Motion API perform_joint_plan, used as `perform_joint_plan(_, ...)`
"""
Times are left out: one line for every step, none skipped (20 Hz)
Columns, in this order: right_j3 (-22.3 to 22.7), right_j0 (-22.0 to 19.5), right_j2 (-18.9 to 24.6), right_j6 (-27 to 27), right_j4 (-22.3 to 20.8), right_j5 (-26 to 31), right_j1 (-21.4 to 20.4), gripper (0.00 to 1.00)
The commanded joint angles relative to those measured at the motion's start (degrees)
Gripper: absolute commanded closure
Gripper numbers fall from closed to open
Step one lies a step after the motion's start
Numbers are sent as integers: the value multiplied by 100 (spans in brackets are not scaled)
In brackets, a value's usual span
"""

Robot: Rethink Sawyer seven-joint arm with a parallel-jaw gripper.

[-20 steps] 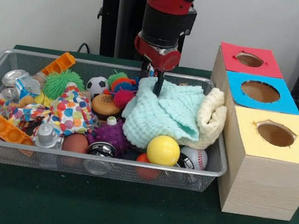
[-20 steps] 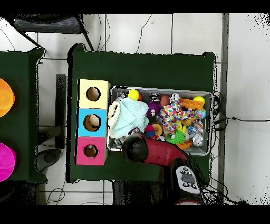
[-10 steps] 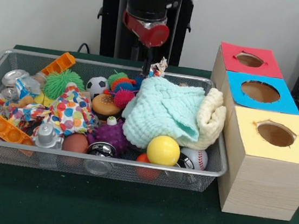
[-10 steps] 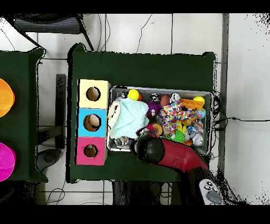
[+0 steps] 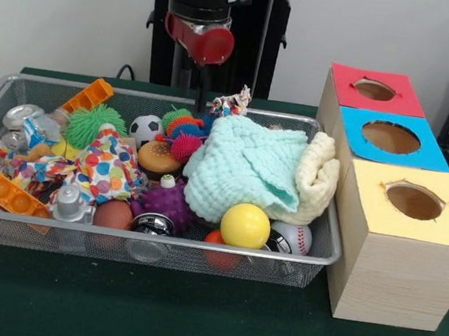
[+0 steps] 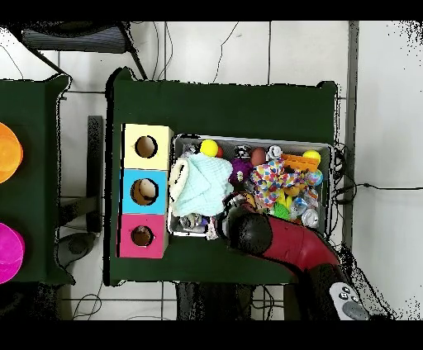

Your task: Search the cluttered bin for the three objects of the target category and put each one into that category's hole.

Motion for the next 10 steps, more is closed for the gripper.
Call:
perform_joint_plan(-123,-111,744,-128,-456,-926,928,0)
perform_joint_plan(-142,-117,758,-97,-462,-998,1015,0)
perform_joint_plan(-145,-126,765,-78,-469,-1034,1059,0)
perform_joint_plan(-143,-123,773,-24,-458,-1103,1147,0)
perform_joint_plan(-135,-128,780,1,-455,-1126,1179,0)
perform_joint_plan(-149,-103,764,45,-460,-1195,1243,0)
perform_joint_plan(-153,-90,750,69,-468,-1238,1276,0)
perform_joint_plan(-215,-37,693,97,-466,-1276,1339,0)
perform_joint_plan(-243,-19,670,117,-477,-1341,1391,0)
perform_joint_plan(-333,62,597,140,-491,-1432,1483,0)
